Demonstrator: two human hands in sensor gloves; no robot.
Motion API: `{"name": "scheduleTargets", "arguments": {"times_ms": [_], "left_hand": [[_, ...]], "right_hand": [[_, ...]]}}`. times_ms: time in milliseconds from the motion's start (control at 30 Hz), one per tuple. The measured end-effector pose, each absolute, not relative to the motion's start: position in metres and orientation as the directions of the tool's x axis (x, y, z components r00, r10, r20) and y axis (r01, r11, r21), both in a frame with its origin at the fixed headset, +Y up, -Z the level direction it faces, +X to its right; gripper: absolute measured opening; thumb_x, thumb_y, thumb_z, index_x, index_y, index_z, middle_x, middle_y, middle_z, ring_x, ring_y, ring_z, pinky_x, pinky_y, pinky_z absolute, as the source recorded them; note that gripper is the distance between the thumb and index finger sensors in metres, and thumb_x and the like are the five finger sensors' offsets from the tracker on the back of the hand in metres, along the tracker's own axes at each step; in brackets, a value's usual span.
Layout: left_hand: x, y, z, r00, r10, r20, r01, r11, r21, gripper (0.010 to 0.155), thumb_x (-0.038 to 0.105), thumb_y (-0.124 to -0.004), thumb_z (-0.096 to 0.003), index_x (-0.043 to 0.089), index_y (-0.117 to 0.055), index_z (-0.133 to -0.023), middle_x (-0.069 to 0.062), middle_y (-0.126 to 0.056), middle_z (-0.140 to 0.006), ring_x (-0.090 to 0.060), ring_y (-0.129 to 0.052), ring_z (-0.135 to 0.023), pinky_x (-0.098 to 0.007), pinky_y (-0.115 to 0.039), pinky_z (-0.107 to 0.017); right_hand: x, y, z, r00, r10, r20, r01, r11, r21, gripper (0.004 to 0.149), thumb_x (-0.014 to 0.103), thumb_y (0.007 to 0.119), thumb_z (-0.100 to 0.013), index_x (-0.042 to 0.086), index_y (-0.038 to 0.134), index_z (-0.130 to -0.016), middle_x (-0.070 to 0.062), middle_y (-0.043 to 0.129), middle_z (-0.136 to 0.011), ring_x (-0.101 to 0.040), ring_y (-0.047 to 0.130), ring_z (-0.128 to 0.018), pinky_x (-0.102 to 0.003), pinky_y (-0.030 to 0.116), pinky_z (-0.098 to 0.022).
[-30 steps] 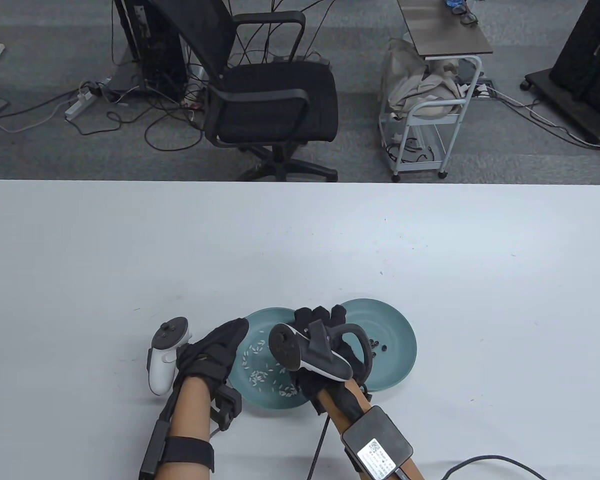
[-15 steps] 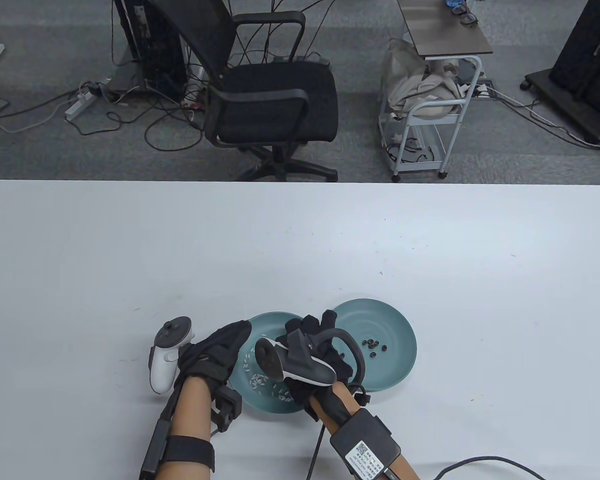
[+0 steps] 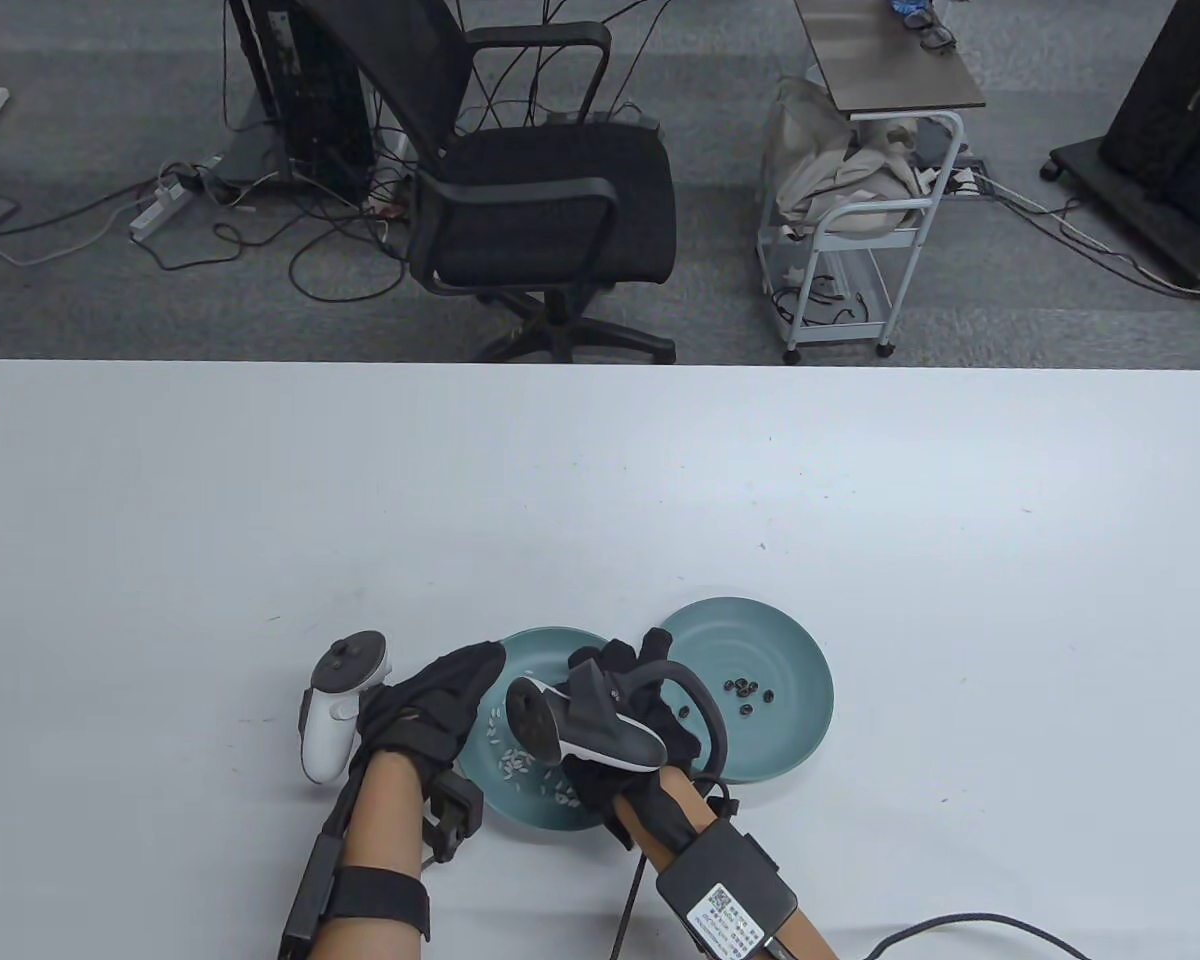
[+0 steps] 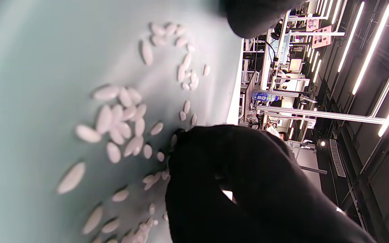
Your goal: Pick coffee beans with hand pinch into plate
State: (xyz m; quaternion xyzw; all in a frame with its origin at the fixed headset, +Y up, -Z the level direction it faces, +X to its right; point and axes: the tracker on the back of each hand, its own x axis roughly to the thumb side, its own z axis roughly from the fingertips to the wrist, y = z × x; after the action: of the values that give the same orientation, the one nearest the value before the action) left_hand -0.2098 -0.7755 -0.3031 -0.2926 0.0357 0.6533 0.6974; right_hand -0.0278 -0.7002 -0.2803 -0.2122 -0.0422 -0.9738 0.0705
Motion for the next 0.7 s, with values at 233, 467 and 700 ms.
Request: {"name": "scheduleTargets", "arguments": {"times_ms": [233,467,700], "left_hand": [[-0.209,-0.774,-0.304,0.129,0.899,-0.419,-0.921,-0.048,-0.386,0.054,0.044,-0.062,-0.0701,0.014,-0.063,-0.115,-0.018,-0.095,-0.082,-0.032,-0.102,-0.058,-0.046,-0.091,-0.040],[-0.210,-0.770,-0.304,0.128,0.912,-0.389,-0.920,-0.037,-0.391,0.054,0.044,-0.062,-0.0697,0.015,-0.064,-0.115,-0.018,-0.096,-0.081,-0.032,-0.103,-0.057,-0.045,-0.091,-0.039],[-0.212,-0.769,-0.304,0.128,0.911,-0.391,-0.924,-0.033,-0.380,0.053,0.043,-0.062,-0.0698,0.014,-0.064,-0.114,-0.019,-0.096,-0.080,-0.033,-0.103,-0.056,-0.045,-0.092,-0.038]], "right_hand": [[-0.039,-0.694,-0.274,-0.883,-0.278,0.378,0.279,-0.959,-0.054,0.033,0.040,0.077,-0.053,0.025,0.086,-0.082,-0.012,0.071,-0.099,-0.041,0.074,-0.084,-0.077,0.045,-0.068],[-0.036,-0.689,-0.273,-0.896,-0.207,0.393,0.215,-0.976,-0.024,0.037,0.037,0.081,-0.050,0.018,0.086,-0.082,-0.011,0.070,-0.099,-0.040,0.075,-0.084,-0.077,0.046,-0.068],[-0.031,-0.689,-0.278,-0.917,-0.105,0.385,0.123,-0.992,0.022,0.038,0.034,0.082,-0.050,0.016,0.083,-0.084,-0.013,0.068,-0.100,-0.041,0.074,-0.084,-0.077,0.045,-0.068]]}}
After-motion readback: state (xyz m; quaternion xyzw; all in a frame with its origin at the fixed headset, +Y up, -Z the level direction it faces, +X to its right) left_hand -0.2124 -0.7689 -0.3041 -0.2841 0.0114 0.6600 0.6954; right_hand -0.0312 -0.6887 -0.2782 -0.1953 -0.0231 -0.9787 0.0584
